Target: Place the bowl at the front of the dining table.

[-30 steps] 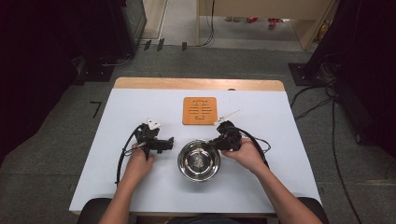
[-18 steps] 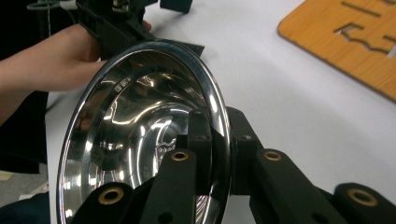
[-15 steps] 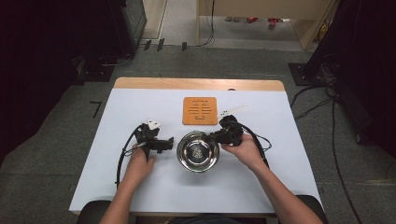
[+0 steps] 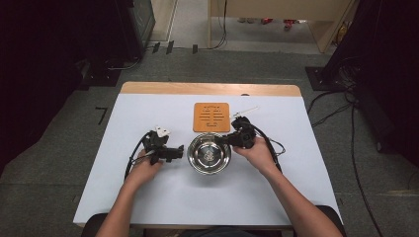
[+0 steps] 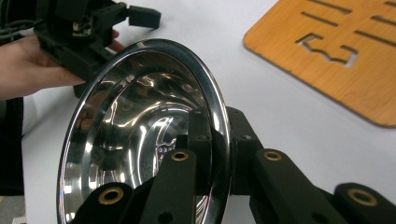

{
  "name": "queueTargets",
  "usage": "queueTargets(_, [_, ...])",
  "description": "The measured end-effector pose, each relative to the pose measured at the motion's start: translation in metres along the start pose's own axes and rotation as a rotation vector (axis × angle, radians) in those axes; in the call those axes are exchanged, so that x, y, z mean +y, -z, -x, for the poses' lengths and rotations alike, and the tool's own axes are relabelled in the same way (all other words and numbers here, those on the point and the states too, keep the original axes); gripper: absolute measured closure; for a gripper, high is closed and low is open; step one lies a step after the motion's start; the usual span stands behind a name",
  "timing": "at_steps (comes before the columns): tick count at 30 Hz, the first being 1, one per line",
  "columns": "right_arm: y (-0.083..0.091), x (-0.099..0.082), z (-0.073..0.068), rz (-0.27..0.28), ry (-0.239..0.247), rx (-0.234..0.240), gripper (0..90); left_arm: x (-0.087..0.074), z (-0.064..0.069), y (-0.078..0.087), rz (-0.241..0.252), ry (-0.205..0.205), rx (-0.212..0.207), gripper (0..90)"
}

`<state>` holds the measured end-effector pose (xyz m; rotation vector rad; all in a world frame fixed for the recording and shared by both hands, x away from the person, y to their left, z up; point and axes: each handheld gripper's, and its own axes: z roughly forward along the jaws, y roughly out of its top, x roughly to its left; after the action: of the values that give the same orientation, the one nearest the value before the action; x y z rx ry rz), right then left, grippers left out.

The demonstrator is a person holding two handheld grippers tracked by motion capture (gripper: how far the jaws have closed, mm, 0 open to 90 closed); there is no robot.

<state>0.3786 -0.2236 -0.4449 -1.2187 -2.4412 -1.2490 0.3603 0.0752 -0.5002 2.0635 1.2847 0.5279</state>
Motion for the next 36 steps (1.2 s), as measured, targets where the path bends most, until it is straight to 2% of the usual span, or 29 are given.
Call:
queueTargets(7, [-0.001,0.007,0.006,0.017,-0.007,-0.009,83.5,0.000,0.000,0.000,0.002,0.001,0.001,0.0])
queueTargets(12, [-0.003,0.010,0.006,0.008,-0.010,-0.013,83.5,0.000,0.000,0.000,0.004,0.003,0.001,0.0])
queueTargets(24, [-0.010,0.024,0.005,-0.011,-0.011,0.009,83.6,0.000,0.000,0.000,0.001,0.000,0.001,0.0])
queueTargets(30, [-0.008,0.029,0.006,-0.009,-0.009,-0.001,83.6,0.000,0.000,0.000,0.000,-0.001,0.002,0.0])
queueTargets(36, [-0.004,0.032,0.012,-0.004,-0.034,0.015,83.6,0.000,0.000,0.000,0.000,-0.001,0.001,0.0])
